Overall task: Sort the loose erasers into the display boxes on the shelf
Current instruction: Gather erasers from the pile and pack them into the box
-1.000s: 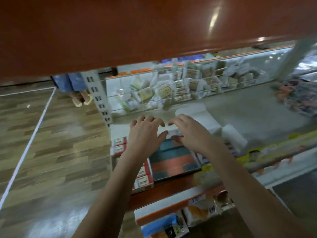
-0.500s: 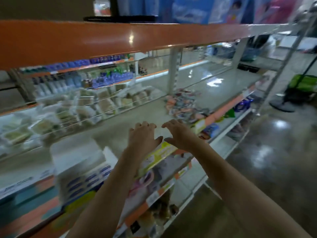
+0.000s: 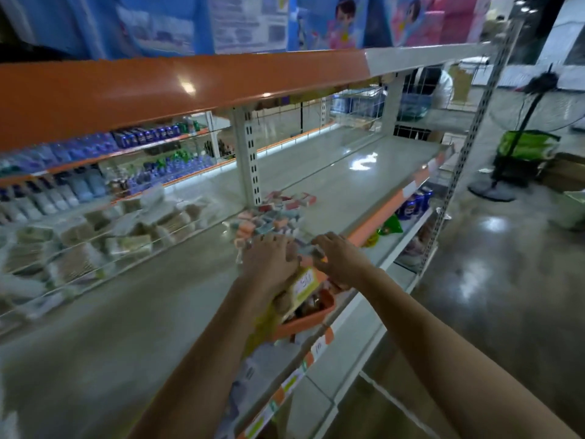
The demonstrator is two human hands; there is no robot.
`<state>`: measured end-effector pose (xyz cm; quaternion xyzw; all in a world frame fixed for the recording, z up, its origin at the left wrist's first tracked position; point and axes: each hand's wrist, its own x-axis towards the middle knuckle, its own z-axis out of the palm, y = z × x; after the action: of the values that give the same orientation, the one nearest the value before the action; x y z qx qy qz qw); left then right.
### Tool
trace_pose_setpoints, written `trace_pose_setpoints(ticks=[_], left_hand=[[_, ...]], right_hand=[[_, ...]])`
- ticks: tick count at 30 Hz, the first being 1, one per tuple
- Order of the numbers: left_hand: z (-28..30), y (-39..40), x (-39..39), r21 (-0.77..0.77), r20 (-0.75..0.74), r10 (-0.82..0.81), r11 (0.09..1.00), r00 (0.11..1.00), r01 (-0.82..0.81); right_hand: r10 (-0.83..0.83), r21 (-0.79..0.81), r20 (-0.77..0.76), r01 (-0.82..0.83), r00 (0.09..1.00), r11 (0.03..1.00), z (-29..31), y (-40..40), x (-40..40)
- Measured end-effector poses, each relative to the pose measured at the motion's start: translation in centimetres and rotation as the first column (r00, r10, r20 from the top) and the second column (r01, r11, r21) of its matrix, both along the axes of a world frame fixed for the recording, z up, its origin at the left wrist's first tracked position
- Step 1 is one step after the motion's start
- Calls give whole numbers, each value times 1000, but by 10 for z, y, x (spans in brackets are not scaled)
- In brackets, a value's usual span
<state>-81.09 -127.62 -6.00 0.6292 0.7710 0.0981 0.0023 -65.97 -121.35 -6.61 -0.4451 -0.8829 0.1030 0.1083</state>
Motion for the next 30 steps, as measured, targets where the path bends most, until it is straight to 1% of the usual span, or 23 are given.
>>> trace_pose_setpoints(ticks=[2,4,7,9,13,17,21,25,27,30], left_hand=[[0,39,-4,4,0,-3,1000,1000,3],[3,72,-9,-8,12,21,1000,1000,-21],[6,111,-17,26,4,46,999,999,-46],[4,134,-25,3,-5,84,996,996,-84],[-10,164,-37,-67,-27,128,989,991,-129],[-24,182,-41,-39,-7,150,988,989,-150],[-27,191,-40,15,33,221,975,975,-222],[-32,196,-39,11,79,282,959,956,-284],[-33,198,-36,20,85,308,950,948,-311],[-33,197,-28,21,48,336,941,941,-337]], right_hand=[[7,-10,-6,-7,1000,1000,0,36,-2],[41,-37,20,-40,999,999,1,70,-5],[78,-62,61,-75,995,995,0,117,-12],[85,-70,55,-81,995,994,-4,143,-14],[105,-98,59,-99,993,990,-13,186,-15],[141,-92,65,-134,988,987,-17,229,-26],[224,-116,-11,-224,975,968,-20,264,-42],[323,-169,-55,-327,945,930,-30,292,-54],[354,-153,-104,-367,929,918,-37,302,-54],[390,-116,-157,-409,907,905,-45,312,-51]])
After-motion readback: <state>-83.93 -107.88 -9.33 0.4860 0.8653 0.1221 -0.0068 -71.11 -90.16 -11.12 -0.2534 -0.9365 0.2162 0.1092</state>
